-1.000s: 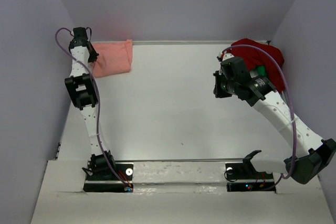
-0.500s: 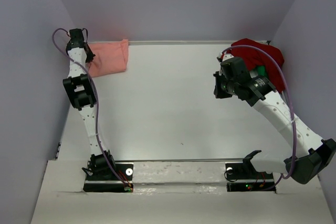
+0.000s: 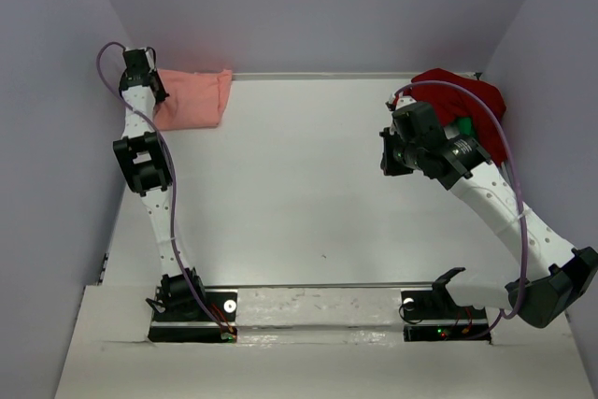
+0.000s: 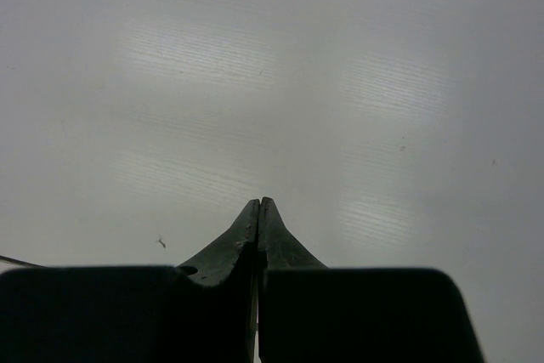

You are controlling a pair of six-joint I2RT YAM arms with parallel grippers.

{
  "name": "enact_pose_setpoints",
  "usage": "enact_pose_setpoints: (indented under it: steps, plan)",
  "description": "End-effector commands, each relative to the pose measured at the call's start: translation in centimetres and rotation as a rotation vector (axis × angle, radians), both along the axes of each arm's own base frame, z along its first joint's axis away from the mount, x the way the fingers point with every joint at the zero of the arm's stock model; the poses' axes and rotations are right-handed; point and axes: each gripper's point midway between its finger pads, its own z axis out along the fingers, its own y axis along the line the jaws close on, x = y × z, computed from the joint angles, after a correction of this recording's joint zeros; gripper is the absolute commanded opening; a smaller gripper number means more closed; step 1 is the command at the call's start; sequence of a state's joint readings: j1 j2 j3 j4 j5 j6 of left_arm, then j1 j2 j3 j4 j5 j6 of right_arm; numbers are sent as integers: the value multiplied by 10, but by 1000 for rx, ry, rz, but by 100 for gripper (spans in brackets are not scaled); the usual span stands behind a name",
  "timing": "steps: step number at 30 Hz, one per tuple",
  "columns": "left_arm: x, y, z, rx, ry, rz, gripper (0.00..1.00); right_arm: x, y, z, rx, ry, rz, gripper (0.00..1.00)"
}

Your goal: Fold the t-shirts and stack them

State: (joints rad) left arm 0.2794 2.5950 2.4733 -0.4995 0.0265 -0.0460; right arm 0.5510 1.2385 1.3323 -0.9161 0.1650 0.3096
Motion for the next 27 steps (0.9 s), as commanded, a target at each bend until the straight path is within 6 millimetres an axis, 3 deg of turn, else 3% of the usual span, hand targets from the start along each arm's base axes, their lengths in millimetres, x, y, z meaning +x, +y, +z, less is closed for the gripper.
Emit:
enact_pose_setpoints:
  steps: [1, 5, 11, 14, 15, 19, 24, 27]
  plan:
    - [13, 27, 28, 49, -100, 7, 0, 0, 2, 2, -8, -5, 15, 0]
    - [14, 34, 29, 65, -106, 21, 3, 0, 2, 3, -10, -5, 18, 0]
    - [13, 45, 29, 67, -116, 48, 16, -1, 2, 0, -9, 9, 19, 0]
    - [15, 46, 35, 70, -130, 51, 46, -2, 3, -1, -8, 12, 23, 0]
    - [14, 45, 35, 65, -132, 56, 68, -2, 3, -1, -7, 11, 23, 0]
    - [15, 42, 40, 61, -143, 56, 99, -3, 4, -8, -8, 21, 30, 0]
    - [17, 27, 66, 82, -174, 58, 99, -5, 5, -16, -1, 32, 35, 0]
    - [16, 8, 99, 104, -211, 37, 99, -2, 6, -23, -4, 32, 32, 0]
